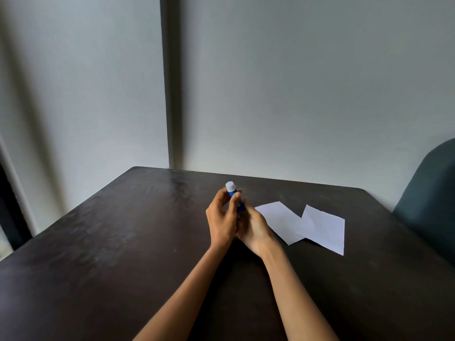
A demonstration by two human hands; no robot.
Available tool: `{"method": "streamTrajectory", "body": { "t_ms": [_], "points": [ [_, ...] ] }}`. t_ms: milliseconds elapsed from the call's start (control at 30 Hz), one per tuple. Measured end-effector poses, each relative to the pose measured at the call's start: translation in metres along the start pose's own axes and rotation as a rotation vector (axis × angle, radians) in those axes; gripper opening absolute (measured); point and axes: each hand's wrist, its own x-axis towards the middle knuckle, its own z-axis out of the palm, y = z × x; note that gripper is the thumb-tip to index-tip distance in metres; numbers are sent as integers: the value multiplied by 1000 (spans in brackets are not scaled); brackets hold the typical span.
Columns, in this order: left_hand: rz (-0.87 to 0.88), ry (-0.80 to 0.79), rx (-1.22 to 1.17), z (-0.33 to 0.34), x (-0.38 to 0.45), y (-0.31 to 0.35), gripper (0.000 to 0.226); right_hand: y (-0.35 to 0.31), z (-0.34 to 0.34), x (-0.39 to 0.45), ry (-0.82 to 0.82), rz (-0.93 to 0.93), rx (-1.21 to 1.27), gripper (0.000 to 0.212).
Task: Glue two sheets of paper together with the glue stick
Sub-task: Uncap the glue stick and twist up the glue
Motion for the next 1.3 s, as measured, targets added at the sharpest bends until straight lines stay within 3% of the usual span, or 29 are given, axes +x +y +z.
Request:
{"method": "streamTrajectory", "body": {
  "t_ms": [133, 300, 467, 667, 800, 933, 1100, 1300],
  "points": [
    [-35, 32, -6, -2, 2, 2, 7, 0, 2, -3, -41, -17, -53, 35],
    [-47, 22, -20, 2, -1, 6, 13, 1, 4, -2, 27, -14, -128, 49],
    [-81, 75, -37, -5, 4, 7, 15, 3, 3, -2, -42, 4, -110, 40],
    [-85, -29, -68, -2, 0, 9, 15, 3, -2, 1, 8, 22, -102, 47],
    [-68, 35, -45, -8, 6, 4, 12, 4, 2, -1, -72, 39, -117, 45],
    [-83, -29, -48, -6, 3, 4, 13, 4, 3, 0, 1, 52, -117, 46],
    [-74, 2, -65, -6, 4, 3, 12, 5, 3, -1, -49, 42, -91, 44],
    [-148, -86, -75, 1, 0, 2, 15, 2, 2, 0, 56, 51, -81, 51]
  ]
}}
